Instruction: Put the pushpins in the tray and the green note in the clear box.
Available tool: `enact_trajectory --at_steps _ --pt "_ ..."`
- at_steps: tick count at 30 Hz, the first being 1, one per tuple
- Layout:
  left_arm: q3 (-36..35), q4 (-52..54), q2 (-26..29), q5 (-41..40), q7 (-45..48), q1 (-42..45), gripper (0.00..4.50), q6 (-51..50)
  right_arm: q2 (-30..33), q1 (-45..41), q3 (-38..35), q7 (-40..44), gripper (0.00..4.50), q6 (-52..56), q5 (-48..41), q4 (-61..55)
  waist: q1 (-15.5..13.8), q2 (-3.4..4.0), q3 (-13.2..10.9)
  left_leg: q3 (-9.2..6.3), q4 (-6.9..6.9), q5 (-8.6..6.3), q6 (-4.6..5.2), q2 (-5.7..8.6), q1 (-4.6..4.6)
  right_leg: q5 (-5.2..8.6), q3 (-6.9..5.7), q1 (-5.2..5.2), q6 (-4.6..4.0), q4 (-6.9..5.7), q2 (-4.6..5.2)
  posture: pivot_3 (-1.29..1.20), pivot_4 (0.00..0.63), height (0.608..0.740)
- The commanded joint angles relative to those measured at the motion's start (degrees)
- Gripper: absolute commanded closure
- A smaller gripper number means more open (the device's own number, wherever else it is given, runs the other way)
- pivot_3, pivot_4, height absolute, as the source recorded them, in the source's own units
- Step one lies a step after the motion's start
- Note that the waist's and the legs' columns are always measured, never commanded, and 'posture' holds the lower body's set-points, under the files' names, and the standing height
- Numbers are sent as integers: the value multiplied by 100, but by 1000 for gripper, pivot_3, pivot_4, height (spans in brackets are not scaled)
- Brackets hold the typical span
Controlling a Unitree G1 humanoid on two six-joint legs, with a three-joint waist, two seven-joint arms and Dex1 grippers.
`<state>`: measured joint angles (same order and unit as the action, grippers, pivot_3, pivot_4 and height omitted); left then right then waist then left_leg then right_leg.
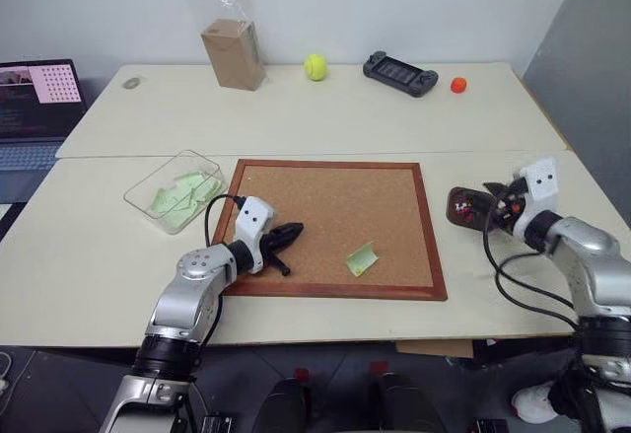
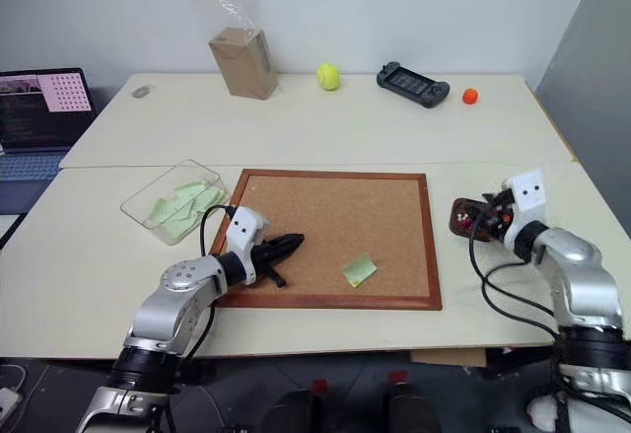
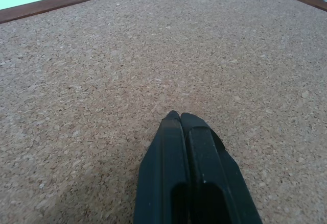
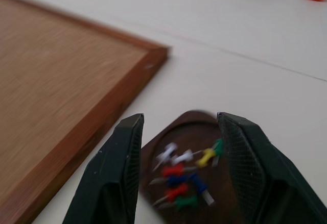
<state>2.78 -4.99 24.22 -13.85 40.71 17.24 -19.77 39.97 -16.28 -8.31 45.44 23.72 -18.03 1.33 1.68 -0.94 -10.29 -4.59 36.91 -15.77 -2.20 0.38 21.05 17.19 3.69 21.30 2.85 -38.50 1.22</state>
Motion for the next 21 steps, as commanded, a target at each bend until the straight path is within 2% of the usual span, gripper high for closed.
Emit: enact_trajectory --at_steps 1,5,10,16,21 --pt "97 -245 -12 131 -46 -73 4500 -115 278 331 174 995 2080 -193 -408 -800 6 0 0 1 0 0 0 -1 -1 2 1 -1 3 0 0 0 150 740" --pt "92 -283 0 125 -36 -42 4500 -101 378 711 390 1448 2080 52 -807 -1701 4 -1 -2 0 4 1 0 -6 -2 5 3 -1 10 -2 0 0 150 740" --pt "98 -290 1 130 -40 -11 4500 -109 116 889 1077 1414 2080 2 -697 -2402 -2 -4 -3 -4 4 1 -1 -6 -2 8 1 -2 13 1 0 0 150 740" --pt "103 -232 13 114 -44 -31 4500 -146 -377 621 1800 1334 2080 -457 -230 -2093 -5 -8 -6 -4 5 1 -2 -5 -1 7 1 -1 14 4 7 0 150 740" --pt "84 -135 47 100 -49 -114 4500 -178 -735 296 2069 1215 2080 -934 163 -1480 -6 -9 -6 -8 3 1 -2 -7 -2 7 -3 0 13 5 8 0 150 740"
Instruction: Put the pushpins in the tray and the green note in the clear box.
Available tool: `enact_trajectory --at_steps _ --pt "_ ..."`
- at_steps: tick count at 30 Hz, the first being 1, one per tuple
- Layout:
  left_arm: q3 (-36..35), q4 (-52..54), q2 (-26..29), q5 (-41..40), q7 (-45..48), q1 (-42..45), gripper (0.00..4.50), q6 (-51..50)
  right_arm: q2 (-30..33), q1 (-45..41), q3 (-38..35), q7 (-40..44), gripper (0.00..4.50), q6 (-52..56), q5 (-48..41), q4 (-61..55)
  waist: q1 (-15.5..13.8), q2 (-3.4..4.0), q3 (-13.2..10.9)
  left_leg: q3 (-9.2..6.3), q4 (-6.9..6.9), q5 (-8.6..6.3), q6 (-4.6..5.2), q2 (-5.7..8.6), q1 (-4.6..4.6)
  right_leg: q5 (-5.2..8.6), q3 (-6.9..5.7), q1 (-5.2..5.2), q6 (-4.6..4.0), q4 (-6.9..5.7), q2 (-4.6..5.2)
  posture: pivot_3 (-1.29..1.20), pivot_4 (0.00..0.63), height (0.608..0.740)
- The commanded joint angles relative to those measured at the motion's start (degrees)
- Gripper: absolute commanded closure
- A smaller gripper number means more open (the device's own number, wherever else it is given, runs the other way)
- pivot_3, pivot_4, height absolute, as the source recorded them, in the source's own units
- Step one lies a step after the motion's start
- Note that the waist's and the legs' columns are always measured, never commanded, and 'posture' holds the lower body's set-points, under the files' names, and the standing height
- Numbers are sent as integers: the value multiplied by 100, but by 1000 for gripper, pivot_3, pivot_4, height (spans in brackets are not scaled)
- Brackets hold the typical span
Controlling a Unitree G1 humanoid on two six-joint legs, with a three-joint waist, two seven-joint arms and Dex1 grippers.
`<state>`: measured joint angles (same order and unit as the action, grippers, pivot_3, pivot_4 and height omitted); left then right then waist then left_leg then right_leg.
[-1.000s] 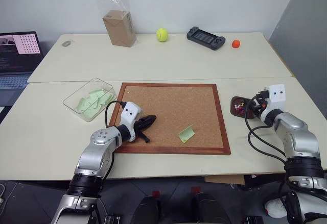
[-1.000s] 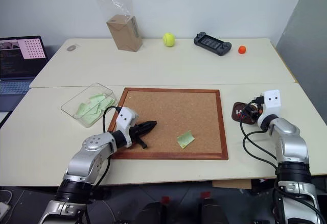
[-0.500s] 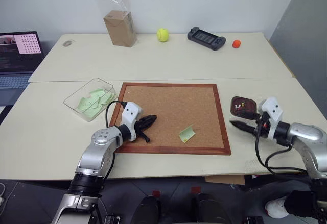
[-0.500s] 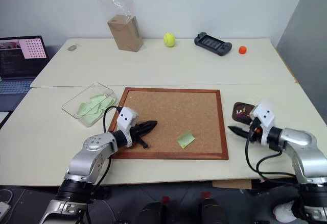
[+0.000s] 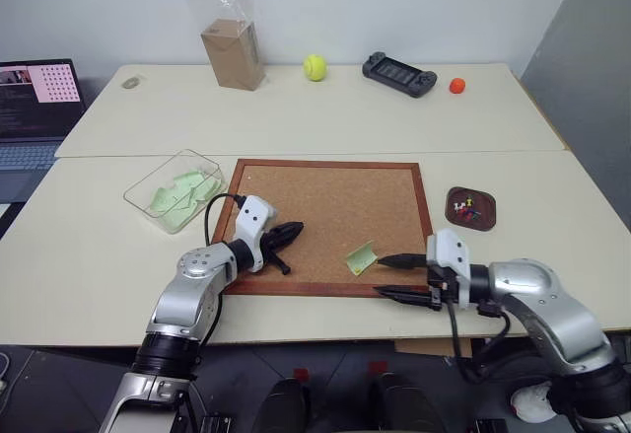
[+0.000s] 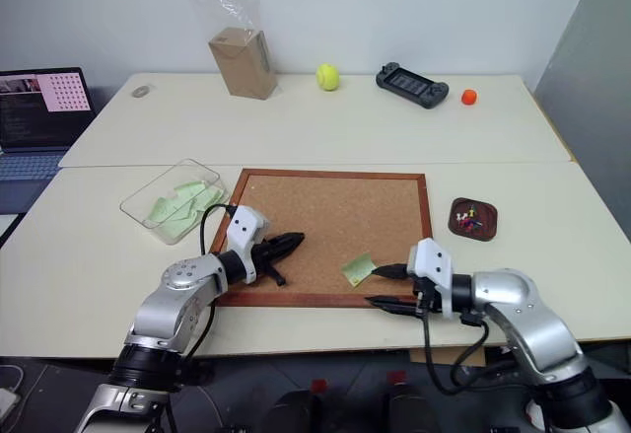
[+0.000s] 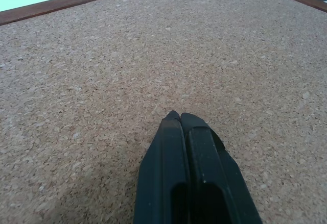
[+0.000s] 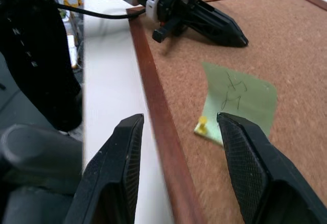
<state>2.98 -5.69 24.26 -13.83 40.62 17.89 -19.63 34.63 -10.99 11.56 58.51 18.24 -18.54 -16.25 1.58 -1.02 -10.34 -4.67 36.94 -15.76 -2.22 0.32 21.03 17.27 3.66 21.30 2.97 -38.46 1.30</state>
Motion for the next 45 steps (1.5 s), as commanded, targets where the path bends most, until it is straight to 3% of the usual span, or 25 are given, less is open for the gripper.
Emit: enact_trajectory --at_steps 1,20,32,41,45 --pt "65 -52 49 106 -43 -196 4500 -191 -272 -301 130 -100 2080 -454 263 374 4 -1 0 1 -1 0 0 -2 0 -1 1 0 -1 2 0 0 150 740" --pt "63 61 9 84 -137 -283 4500 -209 -888 -696 648 -6 2080 -943 651 1223 12 -1 0 -2 -3 -2 -1 -2 1 -9 -3 1 -16 1 6 0 150 740" --pt "51 128 29 65 -149 -326 4500 -230 -951 -796 774 51 4473 -1339 879 1641 16 0 0 -1 -3 -2 -2 0 1 -12 -4 2 -22 1 6 0 150 740" --pt "54 212 30 66 -141 -373 4500 -267 -971 -854 689 9 4473 -1519 929 1805 18 0 0 -1 -3 -3 -4 -1 0 -17 -3 2 -29 -1 6 0 150 740" --pt "48 241 26 66 -137 -384 4500 -286 -1015 -866 447 156 4473 -1040 333 1397 19 0 0 -1 -3 -3 -4 -1 0 -17 -4 2 -29 -2 6 0 150 740"
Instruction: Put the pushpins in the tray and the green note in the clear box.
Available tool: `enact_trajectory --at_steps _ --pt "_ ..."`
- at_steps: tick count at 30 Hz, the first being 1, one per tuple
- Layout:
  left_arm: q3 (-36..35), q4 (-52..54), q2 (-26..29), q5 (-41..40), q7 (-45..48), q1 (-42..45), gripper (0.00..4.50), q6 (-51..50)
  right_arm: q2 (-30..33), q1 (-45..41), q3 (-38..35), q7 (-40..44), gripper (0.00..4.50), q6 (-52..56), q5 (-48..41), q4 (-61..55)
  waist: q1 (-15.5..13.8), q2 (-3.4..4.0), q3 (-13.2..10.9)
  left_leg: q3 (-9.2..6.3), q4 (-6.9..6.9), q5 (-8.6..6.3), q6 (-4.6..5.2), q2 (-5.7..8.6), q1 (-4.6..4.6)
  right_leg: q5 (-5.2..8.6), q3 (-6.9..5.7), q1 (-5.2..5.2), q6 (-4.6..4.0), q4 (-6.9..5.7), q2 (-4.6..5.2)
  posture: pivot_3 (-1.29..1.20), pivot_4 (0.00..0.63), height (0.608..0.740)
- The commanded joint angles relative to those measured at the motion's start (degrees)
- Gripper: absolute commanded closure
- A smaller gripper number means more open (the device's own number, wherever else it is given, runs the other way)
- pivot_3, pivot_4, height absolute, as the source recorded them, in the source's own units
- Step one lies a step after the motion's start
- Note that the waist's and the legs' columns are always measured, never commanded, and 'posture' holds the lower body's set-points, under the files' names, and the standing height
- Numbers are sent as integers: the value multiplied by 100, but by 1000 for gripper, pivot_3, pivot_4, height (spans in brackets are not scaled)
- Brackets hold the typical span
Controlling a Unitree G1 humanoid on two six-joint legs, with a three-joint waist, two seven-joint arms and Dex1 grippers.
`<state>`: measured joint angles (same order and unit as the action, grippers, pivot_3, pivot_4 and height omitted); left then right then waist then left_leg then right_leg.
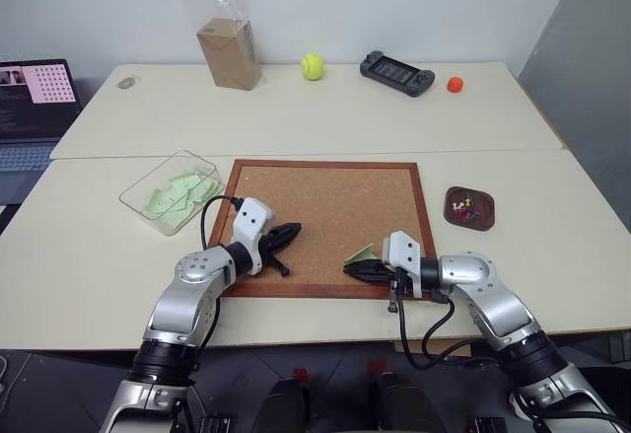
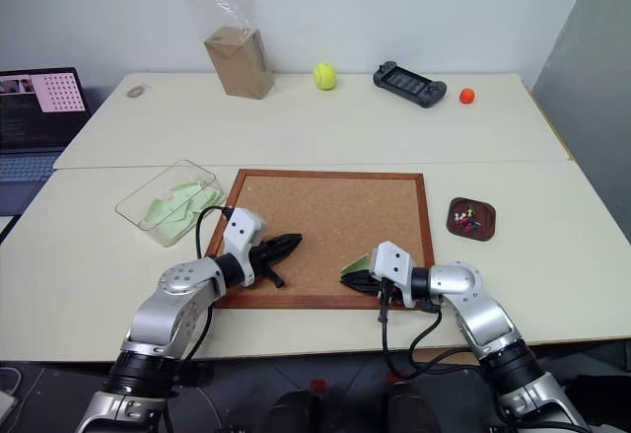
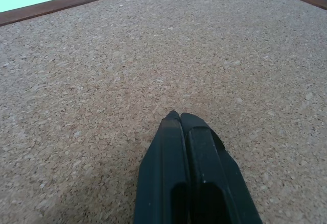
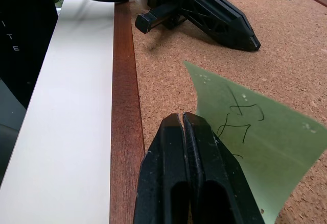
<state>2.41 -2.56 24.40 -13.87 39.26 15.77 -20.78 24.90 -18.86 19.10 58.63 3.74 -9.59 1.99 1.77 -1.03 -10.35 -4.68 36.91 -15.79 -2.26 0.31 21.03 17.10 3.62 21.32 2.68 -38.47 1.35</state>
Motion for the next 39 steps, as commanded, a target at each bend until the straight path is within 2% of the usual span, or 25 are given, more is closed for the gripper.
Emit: enact_trajectory --at_steps 1,11,16,19,23,29,33,39 --pt "100 -66 9 67 -4 -176 4500 -177 -43 -85 -386 169 4473 590 -758 -561 0 0 0 0 0 0 0 0 0 0 0 0 0 0 0 0 150 740" --pt "114 -68 -31 71 -5 -182 4500 -158 194 -46 -725 50 4473 1038 -1012 -1002 -1 1 -1 -2 -1 -2 -1 0 5 0 -1 3 -1 2 2 0 150 740" --pt "123 -36 -32 69 1 -214 4500 -155 295 -105 -1145 -204 4473 1428 -1237 -1196 -2 1 -1 -1 -1 -2 -2 1 5 0 0 3 -1 2 2 0 150 740" --pt "118 -29 -41 63 -6 -238 4500 -154 345 -219 -1702 -651 4473 1850 -1423 -1133 -2 1 -1 -1 -1 -2 -2 1 5 0 0 4 -1 2 2 0 150 740" --pt "121 -52 -64 64 -9 -245 4500 -142 319 -520 -2539 -1621 4473 2348 -1502 -637 1 1 -1 3 -1 -2 -1 1 5 -1 4 4 -1 2 3 0 150 740" --pt "150 -135 -106 88 13 -183 4500 -124 463 -969 -3102 -2849 4473 2137 -864 668 -4 2 0 7 -3 -2 -1 6 6 -1 6 5 -2 1 2 0 150 740" --pt "158 -200 -113 105 38 -122 4500 -109 423 -1151 -3418 -3258 4473 2472 -963 1219 0 5 0 15 -2 -1 0 10 6 -1 11 6 -2 -2 0 0 150 740" --pt "134 -208 -80 97 59 -103 4500 -114 471 -1041 -3371 -3345 4473 2476 -825 1293 6 6 0 14 -2 -1 1 10 6 -1 11 5 -2 -6 -8 0 150 740"
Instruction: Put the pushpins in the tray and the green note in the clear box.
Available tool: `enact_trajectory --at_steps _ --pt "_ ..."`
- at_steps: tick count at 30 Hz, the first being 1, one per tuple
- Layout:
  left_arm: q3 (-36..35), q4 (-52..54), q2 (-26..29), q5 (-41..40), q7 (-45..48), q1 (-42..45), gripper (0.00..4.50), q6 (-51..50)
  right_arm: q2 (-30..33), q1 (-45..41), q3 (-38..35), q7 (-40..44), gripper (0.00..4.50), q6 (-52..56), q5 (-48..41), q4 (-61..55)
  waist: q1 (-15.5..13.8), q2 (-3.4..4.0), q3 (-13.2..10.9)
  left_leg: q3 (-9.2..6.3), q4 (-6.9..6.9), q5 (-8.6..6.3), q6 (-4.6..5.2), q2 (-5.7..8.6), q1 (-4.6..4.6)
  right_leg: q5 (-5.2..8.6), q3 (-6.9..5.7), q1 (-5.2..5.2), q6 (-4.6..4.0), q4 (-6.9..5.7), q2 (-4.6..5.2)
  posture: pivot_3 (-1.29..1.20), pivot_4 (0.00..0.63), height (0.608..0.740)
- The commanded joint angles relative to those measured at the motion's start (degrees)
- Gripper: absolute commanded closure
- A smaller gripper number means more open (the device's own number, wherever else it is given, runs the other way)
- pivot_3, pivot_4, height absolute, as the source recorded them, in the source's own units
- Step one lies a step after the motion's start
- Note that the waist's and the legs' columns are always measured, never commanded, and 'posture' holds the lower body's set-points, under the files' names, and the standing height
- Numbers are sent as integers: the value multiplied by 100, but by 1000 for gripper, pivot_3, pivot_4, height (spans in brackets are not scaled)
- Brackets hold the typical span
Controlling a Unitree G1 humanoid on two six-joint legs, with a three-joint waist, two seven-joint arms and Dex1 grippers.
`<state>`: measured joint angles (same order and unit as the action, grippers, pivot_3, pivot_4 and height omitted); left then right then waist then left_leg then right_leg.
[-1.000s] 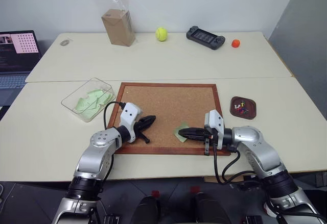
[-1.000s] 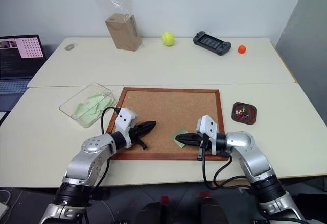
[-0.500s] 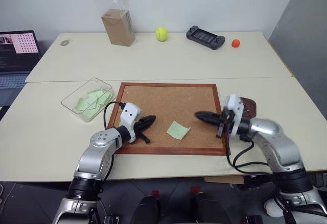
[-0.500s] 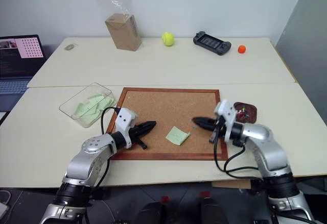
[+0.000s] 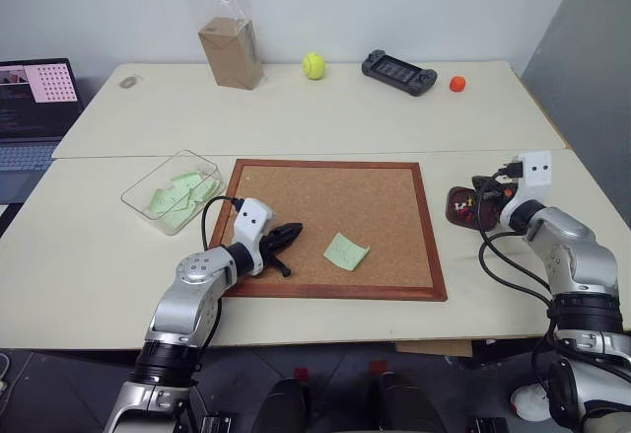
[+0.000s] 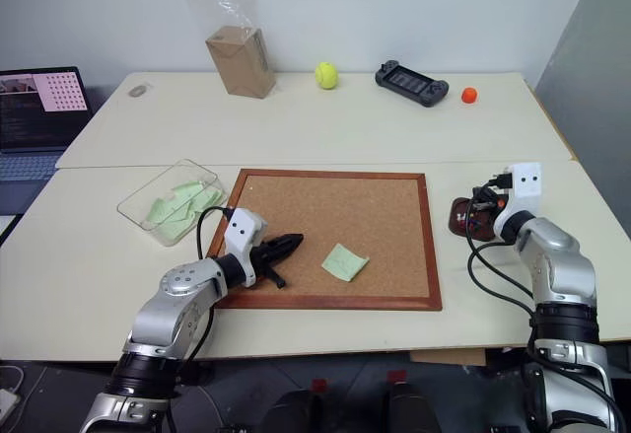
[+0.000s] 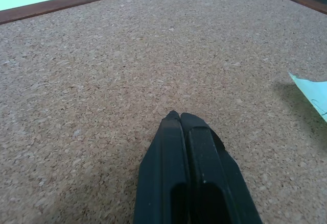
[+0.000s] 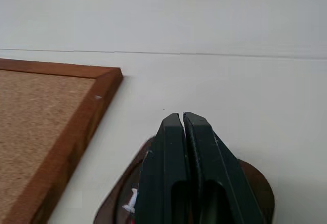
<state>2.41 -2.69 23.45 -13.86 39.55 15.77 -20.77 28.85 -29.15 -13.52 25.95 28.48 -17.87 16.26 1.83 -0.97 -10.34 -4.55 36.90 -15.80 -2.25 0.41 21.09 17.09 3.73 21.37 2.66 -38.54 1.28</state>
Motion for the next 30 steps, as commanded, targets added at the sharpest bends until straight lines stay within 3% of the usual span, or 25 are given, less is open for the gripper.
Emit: enact_trajectory --at_steps 1,16,17,30 --pt "128 -187 24 94 31 -111 4500 -121 70 -2 -117 -93 4473 37 -1 -150 1 0 0 0 0 0 0 0 0 0 0 0 0 -1 0 0 150 740" --pt "125 -181 19 90 29 -113 4500 -131 41 126 -146 -276 4473 148 37 -187 1 1 0 0 1 0 0 -1 -1 0 0 1 0 -3 -2 0 150 740" --pt "123 -195 20 93 31 -104 4500 -123 39 123 -150 -278 4057 151 34 -171 1 1 0 1 1 0 0 -1 -1 0 1 0 0 -3 -1 0 150 740" --pt "118 -286 14 103 39 -9 4500 -96 86 157 -131 -263 1469 35 110 -120 -3 1 0 -1 3 1 0 0 -1 0 -1 0 0 -5 -2 0 150 740"
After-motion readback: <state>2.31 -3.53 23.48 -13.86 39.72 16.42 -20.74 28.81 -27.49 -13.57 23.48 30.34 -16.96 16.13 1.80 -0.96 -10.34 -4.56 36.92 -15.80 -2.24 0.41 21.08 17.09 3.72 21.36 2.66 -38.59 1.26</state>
